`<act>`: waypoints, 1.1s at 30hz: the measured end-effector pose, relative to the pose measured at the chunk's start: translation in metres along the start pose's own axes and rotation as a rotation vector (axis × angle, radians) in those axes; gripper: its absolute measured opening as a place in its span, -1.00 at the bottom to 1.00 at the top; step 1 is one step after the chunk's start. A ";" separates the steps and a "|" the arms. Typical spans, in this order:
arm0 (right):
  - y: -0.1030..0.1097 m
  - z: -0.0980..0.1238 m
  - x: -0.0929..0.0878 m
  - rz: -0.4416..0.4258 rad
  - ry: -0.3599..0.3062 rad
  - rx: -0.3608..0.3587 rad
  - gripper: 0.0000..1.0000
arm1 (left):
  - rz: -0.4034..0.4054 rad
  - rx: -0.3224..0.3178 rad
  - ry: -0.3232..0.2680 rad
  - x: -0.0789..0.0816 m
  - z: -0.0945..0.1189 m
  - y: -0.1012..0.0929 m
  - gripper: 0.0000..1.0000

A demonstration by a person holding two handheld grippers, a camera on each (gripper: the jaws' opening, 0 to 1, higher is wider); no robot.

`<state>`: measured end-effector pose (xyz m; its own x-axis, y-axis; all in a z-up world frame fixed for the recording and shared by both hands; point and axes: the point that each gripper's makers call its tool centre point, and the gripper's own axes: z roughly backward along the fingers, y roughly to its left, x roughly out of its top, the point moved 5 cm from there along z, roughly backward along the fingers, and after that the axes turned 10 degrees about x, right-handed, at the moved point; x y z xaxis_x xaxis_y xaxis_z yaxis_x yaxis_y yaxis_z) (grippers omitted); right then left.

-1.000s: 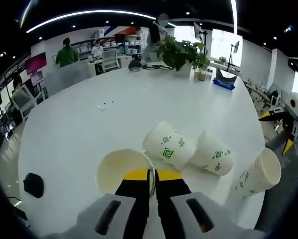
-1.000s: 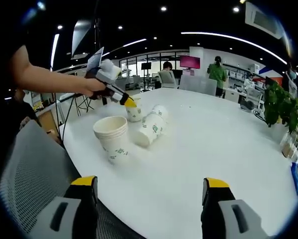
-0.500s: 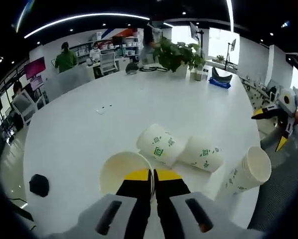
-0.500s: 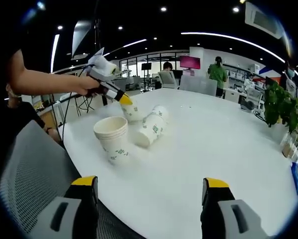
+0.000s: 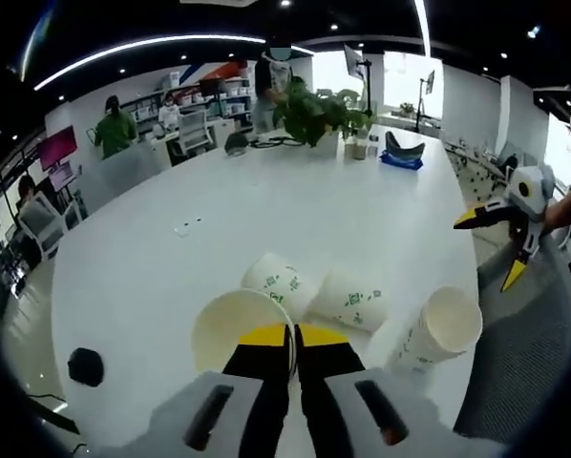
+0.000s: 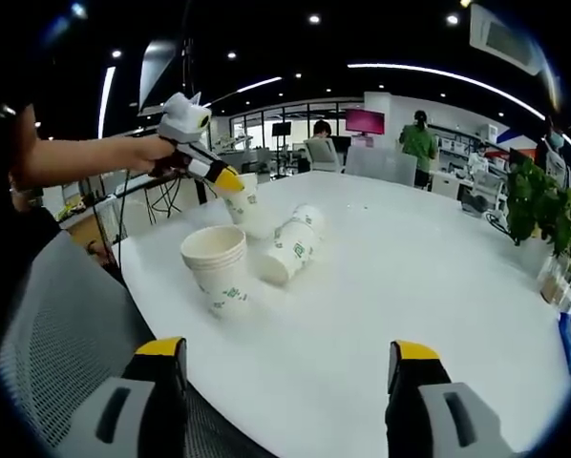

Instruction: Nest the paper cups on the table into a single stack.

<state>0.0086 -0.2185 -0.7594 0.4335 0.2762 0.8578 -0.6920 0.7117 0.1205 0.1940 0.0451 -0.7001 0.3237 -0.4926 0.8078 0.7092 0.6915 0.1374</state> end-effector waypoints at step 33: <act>0.002 0.000 0.003 0.010 -0.015 0.008 0.79 | -0.127 -0.145 -0.088 0.058 0.073 -0.067 -1.00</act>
<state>0.0085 -0.2166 -0.7567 0.4178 0.2735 0.8664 -0.7009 0.7038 0.1158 0.1194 0.0094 -0.6207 0.1746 -0.5188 0.8369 0.8257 0.5401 0.1626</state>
